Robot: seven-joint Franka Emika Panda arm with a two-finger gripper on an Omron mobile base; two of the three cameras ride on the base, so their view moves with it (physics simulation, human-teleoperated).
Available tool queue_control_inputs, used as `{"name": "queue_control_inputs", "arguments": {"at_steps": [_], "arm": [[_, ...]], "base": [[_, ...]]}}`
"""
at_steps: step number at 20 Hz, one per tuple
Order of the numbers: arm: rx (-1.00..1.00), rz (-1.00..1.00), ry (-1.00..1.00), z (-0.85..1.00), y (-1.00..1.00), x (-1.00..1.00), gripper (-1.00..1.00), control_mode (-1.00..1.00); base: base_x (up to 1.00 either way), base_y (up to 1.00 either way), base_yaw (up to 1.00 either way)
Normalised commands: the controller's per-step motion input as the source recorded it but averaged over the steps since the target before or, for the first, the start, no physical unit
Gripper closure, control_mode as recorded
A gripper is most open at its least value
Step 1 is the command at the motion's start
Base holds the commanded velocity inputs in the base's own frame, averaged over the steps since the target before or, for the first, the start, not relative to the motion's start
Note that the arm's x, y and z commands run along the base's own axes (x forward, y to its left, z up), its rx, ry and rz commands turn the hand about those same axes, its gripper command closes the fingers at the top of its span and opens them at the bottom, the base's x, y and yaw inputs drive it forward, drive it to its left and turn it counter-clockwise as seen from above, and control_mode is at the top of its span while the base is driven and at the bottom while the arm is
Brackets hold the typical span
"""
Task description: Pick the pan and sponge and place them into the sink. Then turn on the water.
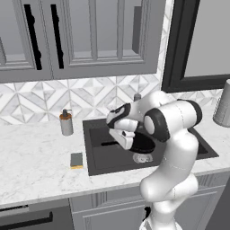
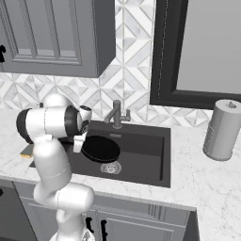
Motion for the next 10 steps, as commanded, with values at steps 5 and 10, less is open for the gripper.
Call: {"name": "queue_control_inputs", "arguments": {"at_steps": [5,10], "arm": [[-0.04,-0.05,0.0,-0.45,0.0,0.24,1.0,-1.0],[-0.06,-0.06,0.0,-0.42,-0.01,0.42,1.0,-1.0]], "base": [[0.0,0.0,0.0],[0.0,0.0,0.0]]}}
